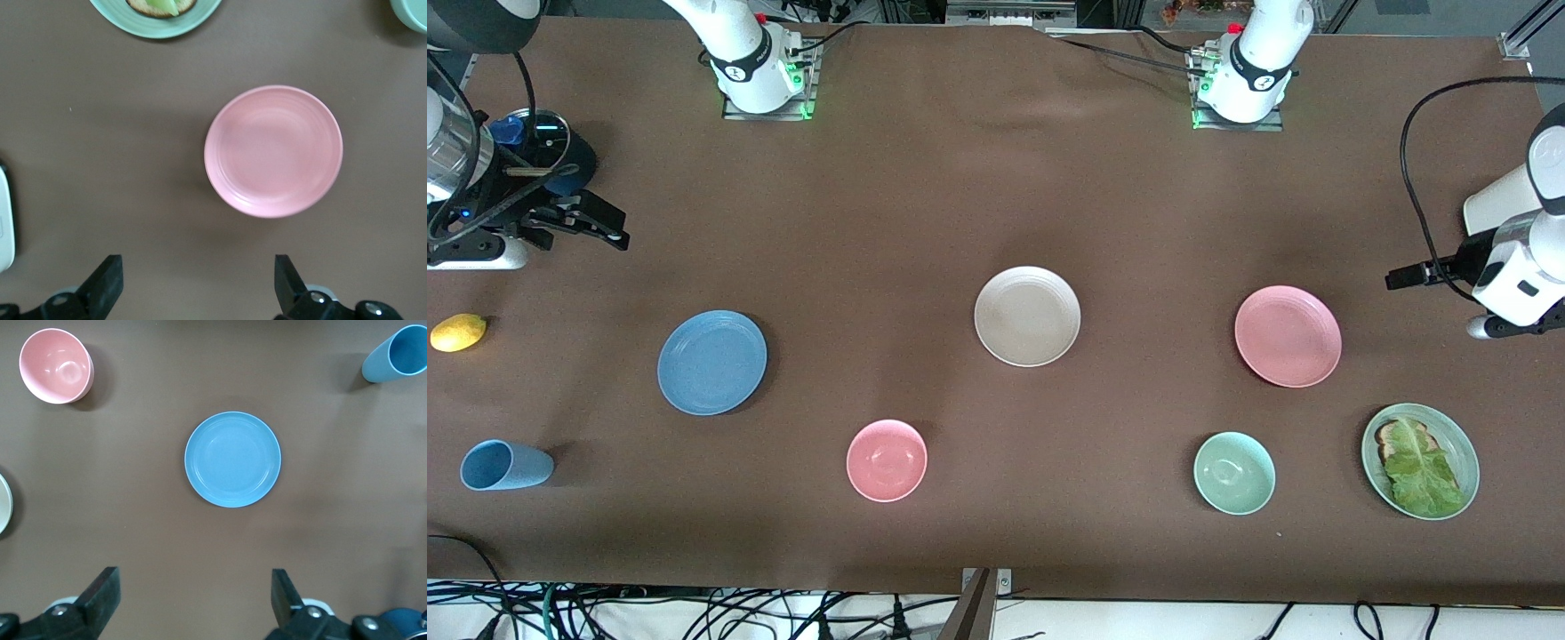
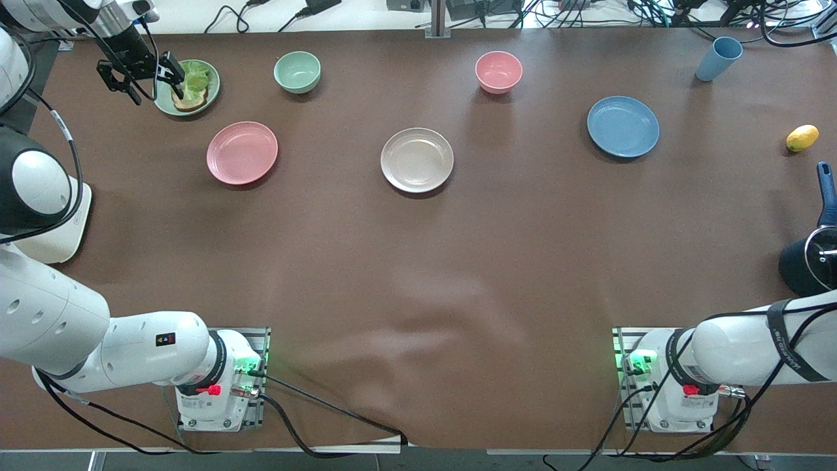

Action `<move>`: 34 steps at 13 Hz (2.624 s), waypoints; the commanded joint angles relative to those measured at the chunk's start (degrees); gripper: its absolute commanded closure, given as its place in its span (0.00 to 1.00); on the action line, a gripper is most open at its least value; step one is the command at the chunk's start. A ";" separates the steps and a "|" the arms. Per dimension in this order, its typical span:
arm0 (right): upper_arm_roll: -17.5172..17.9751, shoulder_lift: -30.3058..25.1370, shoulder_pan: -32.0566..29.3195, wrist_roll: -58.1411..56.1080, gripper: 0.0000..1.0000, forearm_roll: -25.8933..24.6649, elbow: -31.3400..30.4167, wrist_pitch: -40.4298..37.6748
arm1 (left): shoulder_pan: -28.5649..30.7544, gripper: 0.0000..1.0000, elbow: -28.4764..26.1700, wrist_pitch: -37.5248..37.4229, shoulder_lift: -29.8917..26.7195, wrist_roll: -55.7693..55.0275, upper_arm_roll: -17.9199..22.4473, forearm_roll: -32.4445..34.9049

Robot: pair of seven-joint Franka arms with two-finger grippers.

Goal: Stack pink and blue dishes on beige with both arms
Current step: 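Move the left gripper down to the rim of the pink plate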

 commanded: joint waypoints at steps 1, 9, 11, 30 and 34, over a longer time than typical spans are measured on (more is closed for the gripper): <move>0.24 -1.57 -0.53 0.30 0.00 0.75 -1.51 0.05 | 2.05 0.00 -5.81 6.50 -0.33 4.25 -0.63 1.21; 0.24 -1.57 -0.53 0.30 0.00 0.75 -1.42 0.05 | 2.14 0.00 -17.35 28.23 8.45 13.41 -0.98 1.21; 0.24 -1.57 -0.53 0.30 0.00 0.75 -1.42 0.05 | 2.23 0.00 -17.35 29.47 10.65 17.28 -0.89 1.21; 0.16 -1.57 -0.53 0.30 0.00 0.75 -1.51 -0.04 | -0.40 1.00 -5.50 14.30 14.97 11.61 -1.94 1.04; 0.07 -1.57 -0.62 0.21 0.00 0.75 -1.51 -0.04 | -1.99 1.00 -3.99 10.32 13.48 6.50 -3.69 0.42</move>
